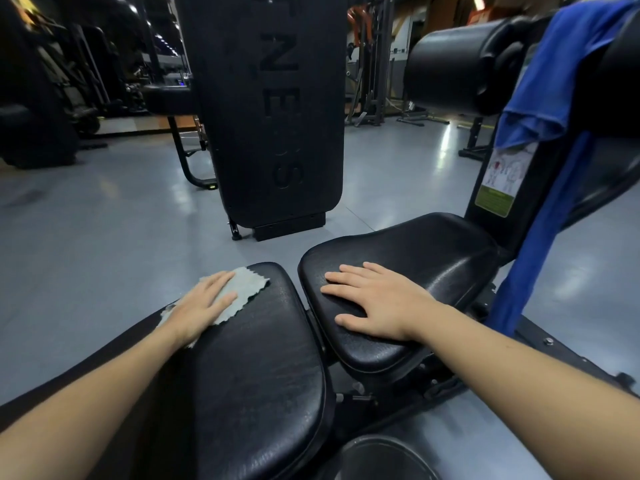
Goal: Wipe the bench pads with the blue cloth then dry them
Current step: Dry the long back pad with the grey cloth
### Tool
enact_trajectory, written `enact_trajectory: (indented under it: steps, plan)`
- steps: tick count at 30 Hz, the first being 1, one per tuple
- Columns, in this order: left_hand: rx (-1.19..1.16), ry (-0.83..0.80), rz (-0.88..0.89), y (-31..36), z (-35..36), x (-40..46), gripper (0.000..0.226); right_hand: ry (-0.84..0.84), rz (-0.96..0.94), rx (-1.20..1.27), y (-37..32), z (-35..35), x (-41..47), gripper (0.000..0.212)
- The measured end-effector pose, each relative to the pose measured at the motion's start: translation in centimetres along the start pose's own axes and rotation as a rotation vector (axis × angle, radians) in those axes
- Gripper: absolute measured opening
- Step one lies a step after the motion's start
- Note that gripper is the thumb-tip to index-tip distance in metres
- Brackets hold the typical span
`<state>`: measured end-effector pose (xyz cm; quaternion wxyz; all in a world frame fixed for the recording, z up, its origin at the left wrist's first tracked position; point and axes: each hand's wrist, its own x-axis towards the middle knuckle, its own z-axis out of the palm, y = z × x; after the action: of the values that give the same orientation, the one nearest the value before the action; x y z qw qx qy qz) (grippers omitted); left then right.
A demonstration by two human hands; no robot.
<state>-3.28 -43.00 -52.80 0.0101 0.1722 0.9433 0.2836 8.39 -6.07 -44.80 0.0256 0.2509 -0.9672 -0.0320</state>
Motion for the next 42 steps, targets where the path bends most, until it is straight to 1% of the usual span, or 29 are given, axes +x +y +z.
enact_trajectory:
  steps: [1,5,7,11,17,20,23,30,33,37,40,42]
  plan:
    - [0.006,-0.008,-0.009,-0.5,-0.1,-1.3,0.08,0.0,-0.001,-0.004,0.0,0.0,0.0,0.066]
    - [0.016,-0.047,-0.022,0.1,0.3,-6.6,0.075,-0.004,-0.007,-0.005,-0.1,0.0,0.0,0.066]
    - [0.038,-0.057,-0.012,0.8,0.8,-8.8,0.076,-0.01,-0.007,-0.009,-0.1,-0.2,0.0,0.066]
    - [0.125,-0.071,0.064,2.9,2.3,-12.7,0.076,-0.027,0.004,-0.023,-0.4,-0.4,-0.1,0.063]
    - [0.173,-0.111,0.215,8.4,3.9,-17.4,0.061,-0.042,0.019,-0.028,-0.6,-0.6,-0.3,0.062]
    - [0.204,-0.106,0.274,10.5,4.5,-19.4,0.06,-0.053,0.032,-0.043,-0.8,-0.7,-0.3,0.062]
    - [0.258,-0.079,0.289,11.5,5.1,-20.3,0.062,-0.059,0.041,-0.047,-1.0,-0.7,-0.5,0.061]
    - [0.254,-0.088,0.235,13.6,6.0,-18.5,0.071,-0.044,0.044,-0.05,-0.7,-0.3,0.0,0.061]
    - [0.253,-0.107,0.207,15.5,6.8,-16.1,0.081,-0.039,0.045,-0.051,-0.6,-0.2,0.0,0.061]
    - [0.2,-0.092,0.134,17.7,7.5,-11.8,0.084,-0.043,0.05,-0.049,-0.8,-0.3,0.1,0.061]
    - [0.14,-0.03,0.058,18.6,7.5,-8.8,0.096,-0.042,0.054,-0.052,-0.7,-0.3,0.0,0.061]
    - [0.113,-0.038,0.026,18.5,7.1,-7.2,0.105,-0.043,0.059,-0.051,-0.8,-0.2,0.0,0.06]
